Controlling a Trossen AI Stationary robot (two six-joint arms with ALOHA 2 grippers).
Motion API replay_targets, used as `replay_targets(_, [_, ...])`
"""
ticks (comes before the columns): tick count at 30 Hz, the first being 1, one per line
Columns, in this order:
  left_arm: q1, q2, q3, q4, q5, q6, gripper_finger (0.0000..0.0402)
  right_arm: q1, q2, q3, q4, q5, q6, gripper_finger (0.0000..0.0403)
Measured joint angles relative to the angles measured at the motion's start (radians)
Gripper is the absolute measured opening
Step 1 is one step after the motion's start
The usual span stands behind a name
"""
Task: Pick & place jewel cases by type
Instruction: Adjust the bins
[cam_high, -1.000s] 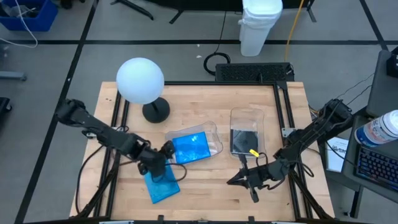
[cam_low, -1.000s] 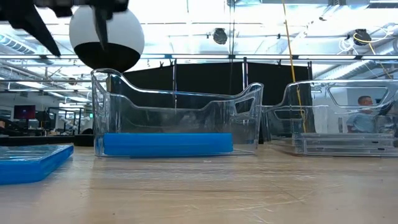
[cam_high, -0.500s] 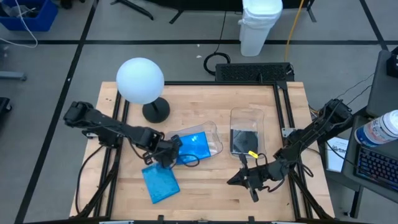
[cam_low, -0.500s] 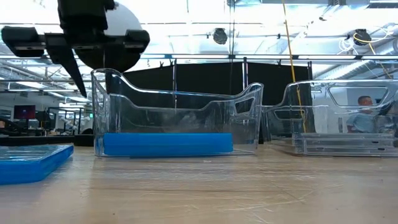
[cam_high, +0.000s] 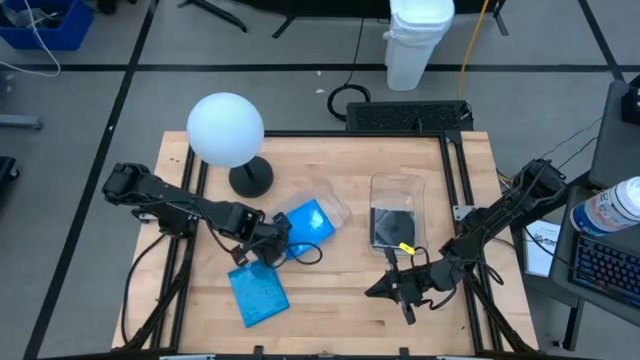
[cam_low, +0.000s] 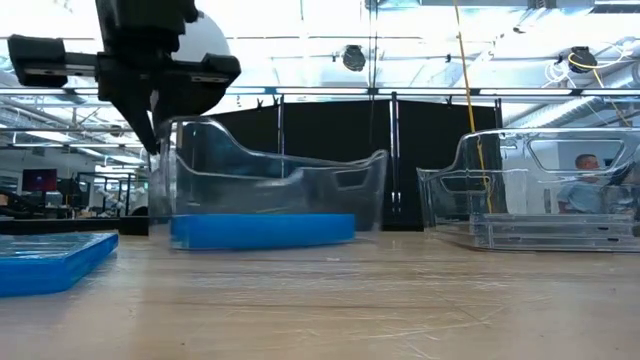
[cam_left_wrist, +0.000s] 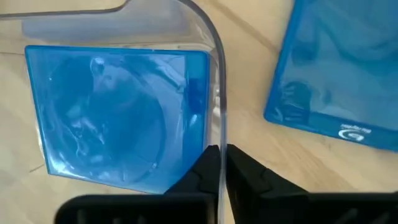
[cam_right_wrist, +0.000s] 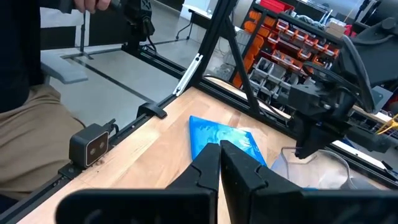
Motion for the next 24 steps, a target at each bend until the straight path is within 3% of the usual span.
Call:
replay_targets(7, [-0.008, 0.000, 0.000, 0.024, 0.021, -0.186, 0.0010, 0.000, 0.000, 0.000, 0.000, 0.000, 0.000, 0.0006])
replay_targets(16, [-0.020, 0.000, 0.000, 0.260, 0.109, -0.443, 0.0014, 0.000, 0.000, 0.000, 0.001, 0.000, -0.007, 0.0006])
replay_targets(24, [-0.024, 0.000, 0.000, 0.357, 0.102, -0.755, 0.0018, 0.000, 0.000, 0.000, 0.012, 0.000, -0.027, 0.0006])
